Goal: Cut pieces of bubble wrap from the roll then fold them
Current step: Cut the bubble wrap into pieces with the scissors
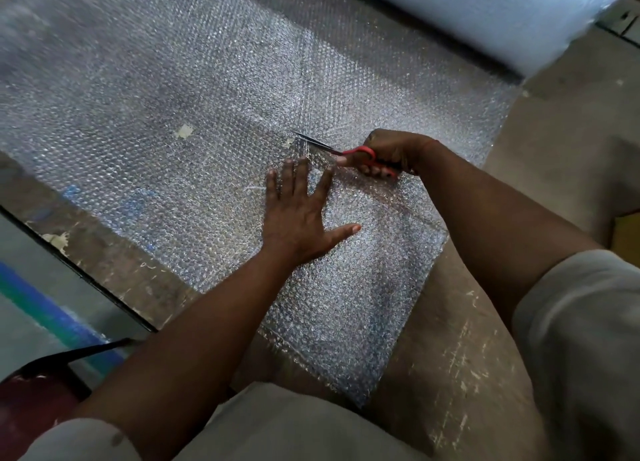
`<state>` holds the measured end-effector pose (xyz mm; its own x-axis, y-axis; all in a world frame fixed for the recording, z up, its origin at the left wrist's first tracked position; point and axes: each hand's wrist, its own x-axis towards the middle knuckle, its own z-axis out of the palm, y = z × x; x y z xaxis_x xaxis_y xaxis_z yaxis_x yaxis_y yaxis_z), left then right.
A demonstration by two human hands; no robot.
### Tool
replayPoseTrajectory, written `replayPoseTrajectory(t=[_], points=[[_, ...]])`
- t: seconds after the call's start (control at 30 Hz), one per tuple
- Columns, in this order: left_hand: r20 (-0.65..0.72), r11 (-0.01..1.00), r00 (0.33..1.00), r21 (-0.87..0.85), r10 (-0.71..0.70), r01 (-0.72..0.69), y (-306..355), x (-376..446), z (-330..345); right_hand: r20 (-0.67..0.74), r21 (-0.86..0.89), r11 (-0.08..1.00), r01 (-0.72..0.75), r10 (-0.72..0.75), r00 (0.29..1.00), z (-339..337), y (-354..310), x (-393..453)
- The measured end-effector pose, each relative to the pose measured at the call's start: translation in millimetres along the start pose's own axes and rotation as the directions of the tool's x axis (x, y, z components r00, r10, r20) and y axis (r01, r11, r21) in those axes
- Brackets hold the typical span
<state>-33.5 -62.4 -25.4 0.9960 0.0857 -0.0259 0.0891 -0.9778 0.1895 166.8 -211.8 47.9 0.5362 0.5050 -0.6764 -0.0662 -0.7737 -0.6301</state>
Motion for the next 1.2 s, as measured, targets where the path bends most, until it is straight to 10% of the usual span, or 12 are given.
replayPoseTrajectory(t=[1.2], points=[[0.135,0.999,0.991,-0.045,0.018,-0.012,-3.9,3.1,-10.9,-0.008,-0.039,0.999,-0.022,0.022,1.000,6.7,-38.3,32.5]])
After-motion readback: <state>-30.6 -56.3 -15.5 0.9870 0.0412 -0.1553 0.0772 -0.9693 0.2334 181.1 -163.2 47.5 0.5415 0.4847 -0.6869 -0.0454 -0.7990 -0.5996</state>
